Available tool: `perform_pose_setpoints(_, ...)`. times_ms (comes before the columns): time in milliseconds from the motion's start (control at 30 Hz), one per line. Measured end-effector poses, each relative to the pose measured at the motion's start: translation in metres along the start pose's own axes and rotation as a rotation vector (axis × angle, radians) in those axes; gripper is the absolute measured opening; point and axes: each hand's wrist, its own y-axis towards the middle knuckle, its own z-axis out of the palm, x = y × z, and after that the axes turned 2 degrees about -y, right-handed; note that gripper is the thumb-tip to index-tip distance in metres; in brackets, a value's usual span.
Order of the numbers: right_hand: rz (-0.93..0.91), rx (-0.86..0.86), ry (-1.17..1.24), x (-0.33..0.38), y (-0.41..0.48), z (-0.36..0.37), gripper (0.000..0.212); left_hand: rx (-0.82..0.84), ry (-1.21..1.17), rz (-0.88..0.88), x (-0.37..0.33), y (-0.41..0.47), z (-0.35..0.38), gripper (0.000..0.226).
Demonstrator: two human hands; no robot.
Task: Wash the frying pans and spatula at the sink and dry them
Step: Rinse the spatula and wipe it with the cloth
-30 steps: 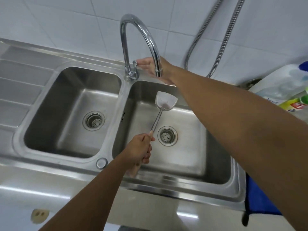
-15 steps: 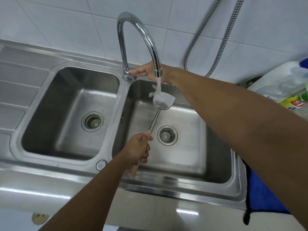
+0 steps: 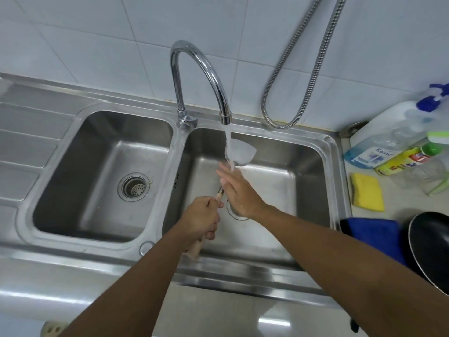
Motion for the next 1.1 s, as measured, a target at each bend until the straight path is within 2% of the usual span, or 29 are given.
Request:
perform_pose_setpoints(100,0.031,0.082,-0.359,-0.025,0.007,-0.014,0.064,-0.008,0.057,0.005,0.006,-0.003,0.002,0.033)
perform_pose_setpoints(200,0.092,0.062,-0.696,-0.056,0.020,-0.050,0.078,0.009,0.090,0.039,0.013,-0.012,0.007,0.035)
perform_pose_setpoints(300,0.056,0.058,-0.849,-0.060,0.023,-0.068,0.076,-0.015,0.108,0.066,0.009,-0.018,0.011,0.036)
perform_pose_setpoints(400,0.125,-0.069,-0.735,-0.036,0.028,-0.057,0.066,-0.053,0.118,0.095,-0.001,-0.017,0.011,0.036)
perform_pose_setpoints(533,0.055,0.072,-0.318,-0.013,0.016,-0.035,0.059,-0.124,0.138,0.066,0.001,-0.022,0.006,0.031)
perform_pose_setpoints(567,0.063,0.102,-0.294,-0.013,0.017,-0.035,0.060,-0.134,0.152,0.061,0.003,-0.024,0.004,0.030)
perform_pose_setpoints(633,0.114,0.114,-0.417,-0.021,0.026,-0.031,0.067,-0.159,0.195,0.068,0.007,-0.027,0.000,0.030)
perform_pose_setpoints(767,0.414,0.050,-0.498,-0.031,0.041,-0.031,0.075,-0.136,0.273,0.072,0.009,-0.035,0.000,0.032)
perform_pose_setpoints(833,0.386,0.008,-0.527,-0.026,0.040,-0.029,0.072,-0.124,0.267,0.072,0.009,-0.039,-0.001,0.033)
perform_pose_setpoints(900,0.254,-0.009,-0.522,-0.022,0.039,-0.025,0.067,-0.107,0.296,0.081,0.009,-0.041,-0.003,0.034)
perform_pose_setpoints(967,0.175,0.063,-0.360,-0.019,0.037,-0.022,0.064,-0.125,0.358,0.106,0.012,-0.039,-0.007,0.036)
perform_pose_setpoints(1067,0.219,0.225,-0.139,-0.010,0.030,-0.021,0.052,-0.245,0.505,0.152,0.019,-0.033,-0.007,0.042)
perform_pose_setpoints(1100,0.221,0.233,-0.093,-0.007,0.027,-0.022,0.049,-0.290,0.580,0.180,0.023,-0.030,-0.007,0.044)
